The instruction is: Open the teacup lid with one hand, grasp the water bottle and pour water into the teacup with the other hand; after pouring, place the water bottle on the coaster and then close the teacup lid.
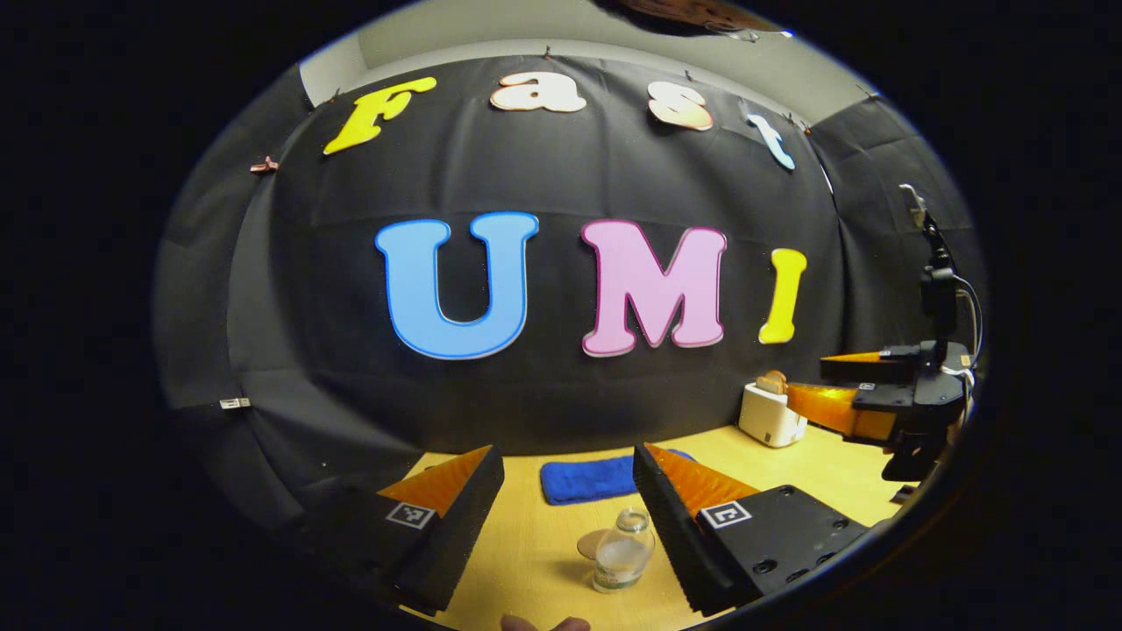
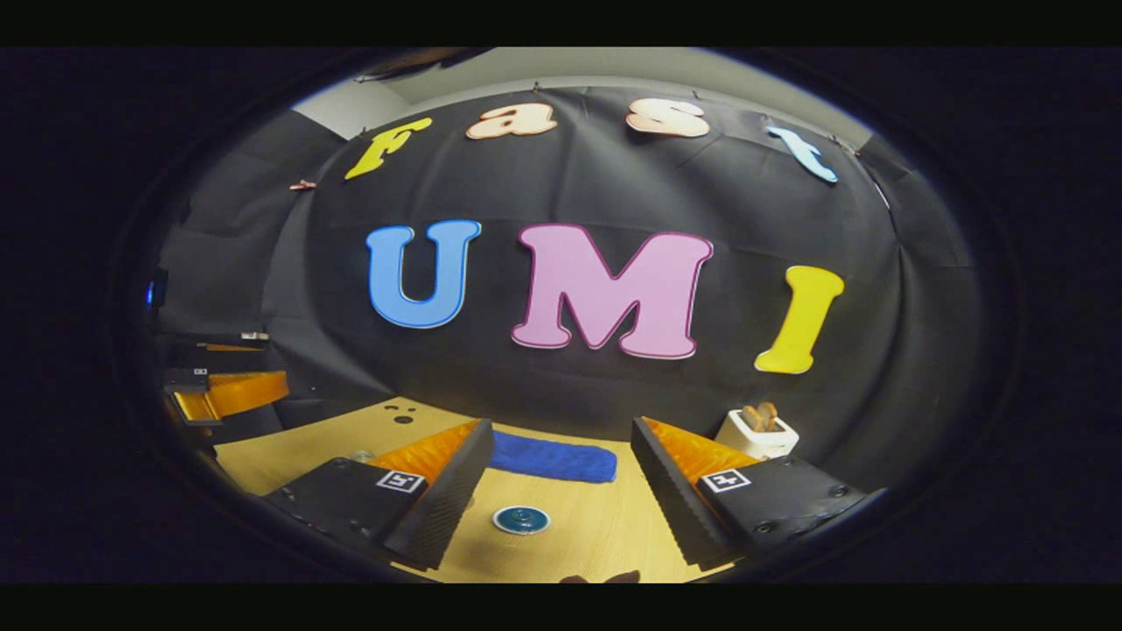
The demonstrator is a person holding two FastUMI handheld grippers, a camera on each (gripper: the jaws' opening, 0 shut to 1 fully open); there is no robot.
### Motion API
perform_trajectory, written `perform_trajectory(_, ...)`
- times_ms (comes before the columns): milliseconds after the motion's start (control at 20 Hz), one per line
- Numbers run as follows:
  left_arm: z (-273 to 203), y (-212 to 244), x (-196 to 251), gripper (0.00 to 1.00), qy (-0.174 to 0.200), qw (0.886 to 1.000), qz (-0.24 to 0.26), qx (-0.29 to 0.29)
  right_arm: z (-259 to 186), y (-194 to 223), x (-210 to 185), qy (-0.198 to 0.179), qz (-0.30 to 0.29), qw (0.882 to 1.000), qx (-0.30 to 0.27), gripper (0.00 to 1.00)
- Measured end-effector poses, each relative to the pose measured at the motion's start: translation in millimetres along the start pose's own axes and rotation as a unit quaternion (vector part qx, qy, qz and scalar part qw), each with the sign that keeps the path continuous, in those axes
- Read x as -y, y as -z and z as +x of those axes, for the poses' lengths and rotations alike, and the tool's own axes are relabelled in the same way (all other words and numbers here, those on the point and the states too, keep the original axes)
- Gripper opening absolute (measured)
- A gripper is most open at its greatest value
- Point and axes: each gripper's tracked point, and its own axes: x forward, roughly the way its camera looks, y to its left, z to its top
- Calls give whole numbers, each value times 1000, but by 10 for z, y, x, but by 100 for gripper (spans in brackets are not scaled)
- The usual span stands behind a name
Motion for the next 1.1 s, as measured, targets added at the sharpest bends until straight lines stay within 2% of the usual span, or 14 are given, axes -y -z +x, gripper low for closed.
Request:
perform_trajectory(400, 173, 940, 483, 94, 28, 998, -1, -48, 382, 972, -109, -26, 11, 999, -31, 98)
perform_trajectory(600, 291, 1378, 566, 94, 30, 998, 8, -62, 478, 1412, -184, -40, 16, 998, -47, 98)
perform_trajectory(950, 442, 2012, 596, 94, 28, 995, -19, -94, 730, 2073, -324, -61, 14, 994, -87, 97)
perform_trajectory(1000, 469, 2044, 607, 94, 31, 995, -17, -94, 753, 2156, -341, -64, 15, 993, -94, 89)
perform_trajectory(1050, 499, 2084, 638, 94, 35, 995, -13, -94, 780, 2219, -359, -68, 18, 992, -100, 90)
perform_trajectory(1100, 522, 2124, 643, 94, 36, 995, -9, -96, 810, 2283, -405, -75, 21, 991, -105, 84)
